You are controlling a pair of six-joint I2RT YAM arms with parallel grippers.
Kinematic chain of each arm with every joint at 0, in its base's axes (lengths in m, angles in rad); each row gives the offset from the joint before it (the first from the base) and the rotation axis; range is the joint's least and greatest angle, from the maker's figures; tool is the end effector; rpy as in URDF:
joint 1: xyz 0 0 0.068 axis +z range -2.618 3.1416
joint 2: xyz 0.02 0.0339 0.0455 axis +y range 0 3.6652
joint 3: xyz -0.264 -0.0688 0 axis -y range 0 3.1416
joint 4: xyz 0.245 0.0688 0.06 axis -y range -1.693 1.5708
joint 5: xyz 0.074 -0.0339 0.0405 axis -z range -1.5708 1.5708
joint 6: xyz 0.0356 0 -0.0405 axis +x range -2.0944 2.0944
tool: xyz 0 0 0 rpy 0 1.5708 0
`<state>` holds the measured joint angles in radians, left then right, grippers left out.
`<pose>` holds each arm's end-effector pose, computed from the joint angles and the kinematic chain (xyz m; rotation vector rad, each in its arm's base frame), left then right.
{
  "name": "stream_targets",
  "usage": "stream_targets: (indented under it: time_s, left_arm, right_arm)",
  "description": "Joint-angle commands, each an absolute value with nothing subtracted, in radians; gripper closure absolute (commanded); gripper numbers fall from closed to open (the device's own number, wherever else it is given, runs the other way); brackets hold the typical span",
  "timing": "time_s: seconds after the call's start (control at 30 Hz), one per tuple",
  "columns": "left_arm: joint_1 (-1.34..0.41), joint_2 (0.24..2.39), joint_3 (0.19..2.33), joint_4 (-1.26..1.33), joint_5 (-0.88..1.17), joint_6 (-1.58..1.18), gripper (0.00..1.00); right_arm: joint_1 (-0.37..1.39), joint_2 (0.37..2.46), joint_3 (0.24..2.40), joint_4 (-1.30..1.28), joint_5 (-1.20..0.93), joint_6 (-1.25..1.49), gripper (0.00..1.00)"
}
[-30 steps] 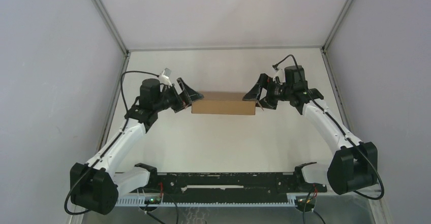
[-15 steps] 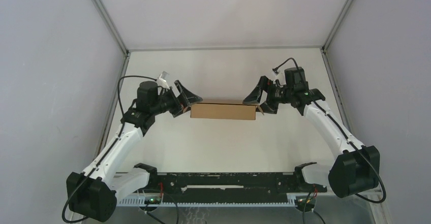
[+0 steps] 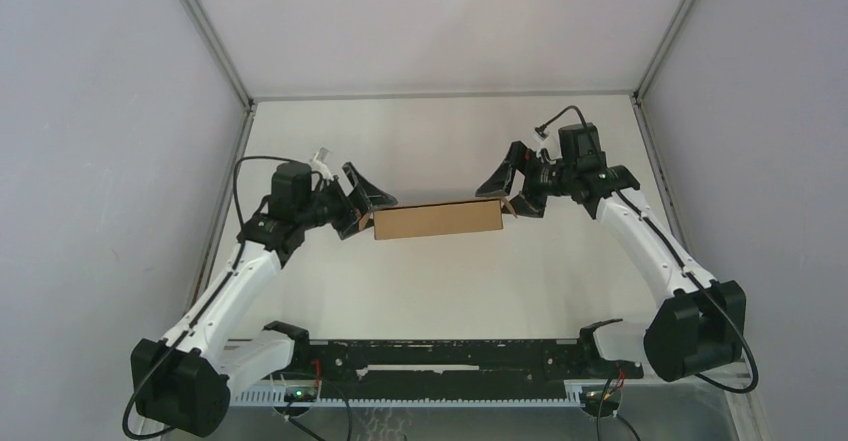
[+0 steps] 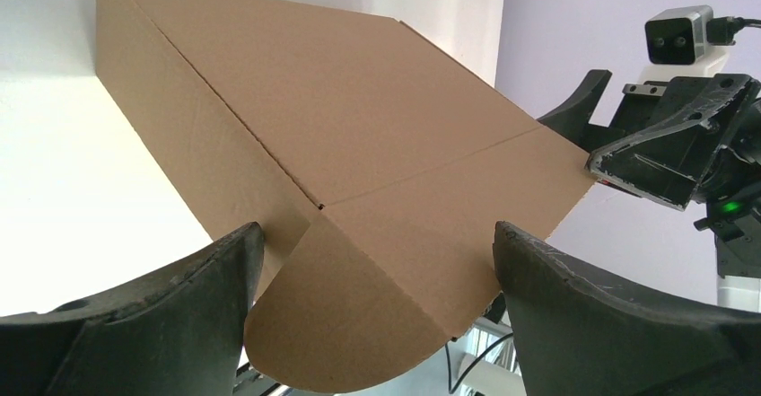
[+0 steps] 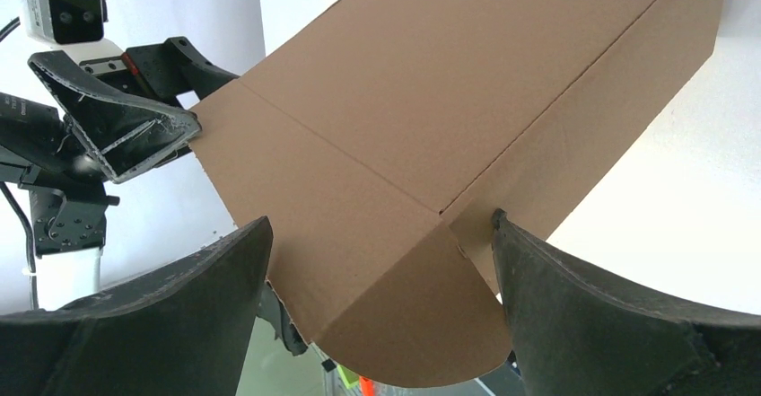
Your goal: Fold the paper box
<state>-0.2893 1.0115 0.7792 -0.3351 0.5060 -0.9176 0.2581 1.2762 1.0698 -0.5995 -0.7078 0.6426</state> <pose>0.2067 -0.0795 0.2828 -0.4006 2.2889 -1.2059 0.2507 0.0901 0.3017 0.1114 2.4902 1.2518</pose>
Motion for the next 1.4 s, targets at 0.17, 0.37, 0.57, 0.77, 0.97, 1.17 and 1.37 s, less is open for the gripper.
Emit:
stream_targets:
  time_s: [0.17,0.37,0.57,0.77,0.97,1.17,1.37]
  left_arm:
    - [-0.296,1.07,0.878,-0.264,0.705,-0.994,0.0]
    - [-0.275,1.113,0.899,-0.211,0.737,-1.028,0.0]
    - [-0.263,1.152,0.925,-0.162,0.767,-1.065,0.0]
    - [-0.258,1.17,0.95,-0.154,0.779,-1.077,0.0]
    - [-0.247,1.193,0.953,-0.105,0.8,-1.117,0.0]
    - [-0.232,1.221,0.973,-0.075,0.819,-1.169,0.0]
    - [-0.22,1.249,0.997,-0.075,0.823,-1.214,0.0]
  right_arm:
    - [0.278,1.333,1.129,-0.496,-0.902,0.711,0.0]
    - [0.26,1.359,1.132,-0.461,-0.925,0.73,0.0]
    - [0.246,1.397,1.182,-0.467,-0.939,0.729,0.0]
    - [0.246,1.409,1.214,-0.471,-0.942,0.733,0.0]
    - [0.24,1.427,1.222,-0.471,-0.95,0.736,0.0]
    - [0.235,1.443,1.222,-0.448,-0.962,0.766,0.0]
    - [0.235,1.455,1.221,-0.402,-0.982,0.816,0.0]
